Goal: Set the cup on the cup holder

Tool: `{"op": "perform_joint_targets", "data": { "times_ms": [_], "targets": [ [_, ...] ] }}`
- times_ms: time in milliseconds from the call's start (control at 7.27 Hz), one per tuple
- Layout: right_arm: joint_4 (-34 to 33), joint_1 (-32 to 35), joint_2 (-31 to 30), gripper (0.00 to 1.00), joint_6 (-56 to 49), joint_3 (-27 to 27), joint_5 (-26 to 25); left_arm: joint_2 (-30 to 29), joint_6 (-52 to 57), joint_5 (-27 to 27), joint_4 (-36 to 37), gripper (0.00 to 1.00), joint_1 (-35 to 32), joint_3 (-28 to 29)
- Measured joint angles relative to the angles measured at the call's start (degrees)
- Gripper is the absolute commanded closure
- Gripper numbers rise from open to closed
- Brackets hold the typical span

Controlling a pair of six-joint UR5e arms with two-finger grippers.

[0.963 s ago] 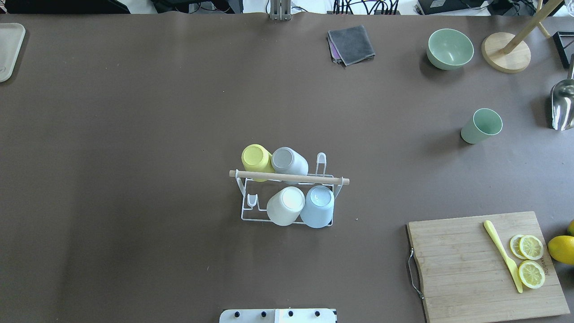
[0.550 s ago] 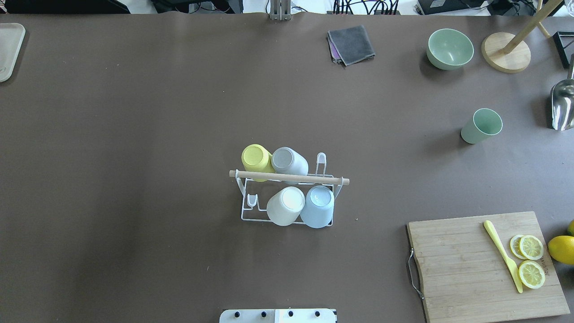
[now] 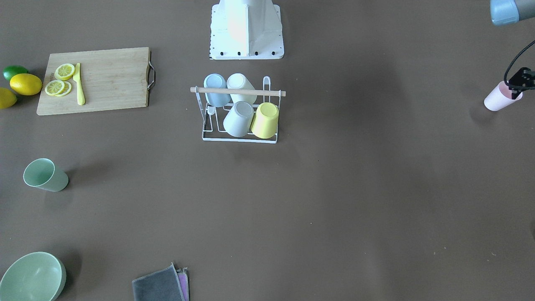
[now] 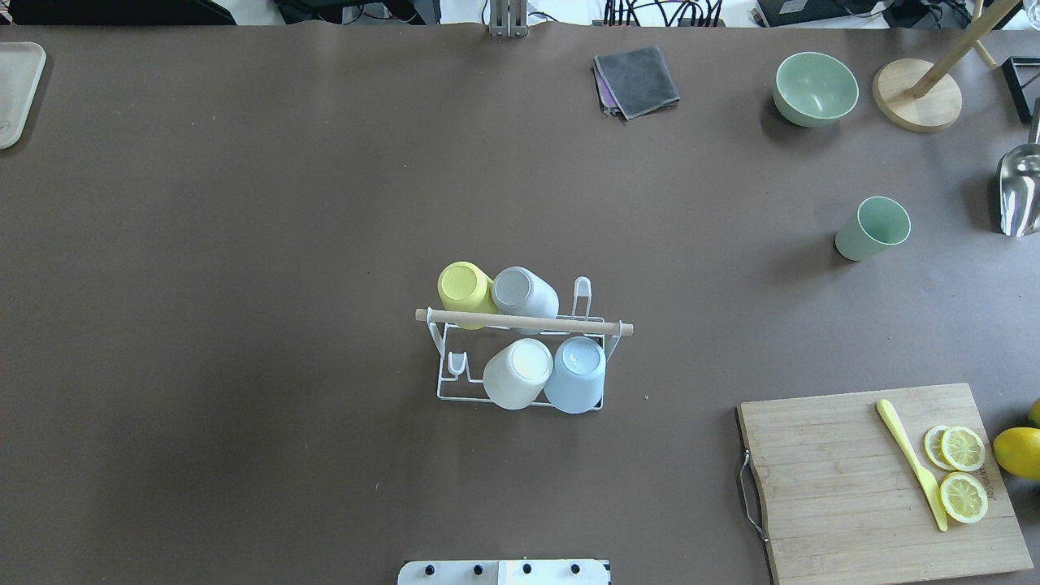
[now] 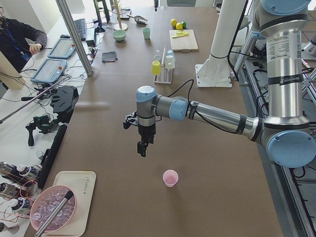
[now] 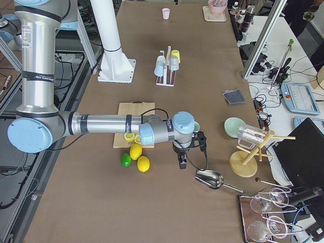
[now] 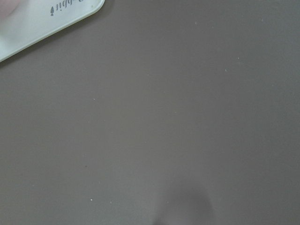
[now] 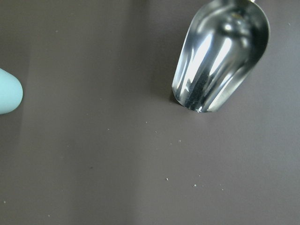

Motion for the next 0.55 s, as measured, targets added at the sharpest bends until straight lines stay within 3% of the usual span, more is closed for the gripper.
{"op": "perform_joint_targets", "data": {
  "times_ms": [275, 550],
  "targets": [
    [-5.4, -5.7, 4.7, 0.00, -0.2, 0.7, -3.1, -1.4, 7.8, 7.0, 6.9, 0.01, 4.6, 0.8],
    [-17.5, -10.5, 12.2, 0.00, -0.3, 1.8, -4.7, -1.5, 15.4, 12.1, 9.9, 0.01, 8.2, 2.1]
  ]
}}
